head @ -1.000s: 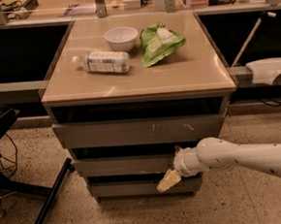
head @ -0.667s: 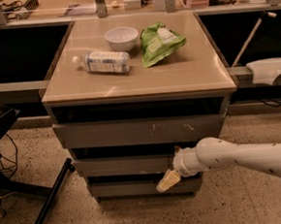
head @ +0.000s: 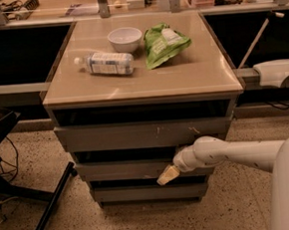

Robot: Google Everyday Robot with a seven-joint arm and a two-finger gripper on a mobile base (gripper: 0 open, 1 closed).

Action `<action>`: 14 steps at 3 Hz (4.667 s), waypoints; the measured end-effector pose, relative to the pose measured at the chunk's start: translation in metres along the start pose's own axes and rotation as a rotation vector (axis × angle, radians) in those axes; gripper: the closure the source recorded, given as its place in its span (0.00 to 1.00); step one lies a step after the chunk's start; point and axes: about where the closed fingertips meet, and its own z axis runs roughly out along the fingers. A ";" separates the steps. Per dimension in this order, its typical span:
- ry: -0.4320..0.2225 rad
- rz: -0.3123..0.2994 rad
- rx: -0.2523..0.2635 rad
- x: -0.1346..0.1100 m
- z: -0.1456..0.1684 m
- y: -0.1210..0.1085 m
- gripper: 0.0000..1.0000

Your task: Open middle drawer

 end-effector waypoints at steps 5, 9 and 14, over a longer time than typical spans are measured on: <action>-0.079 0.157 0.098 -0.005 0.012 -0.001 0.19; -0.104 0.168 0.095 0.010 -0.007 0.025 1.00; -0.108 0.197 0.119 0.029 -0.033 0.050 1.00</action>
Offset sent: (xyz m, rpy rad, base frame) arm -0.0071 -0.0036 -0.0252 -0.0046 -0.0291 -0.1659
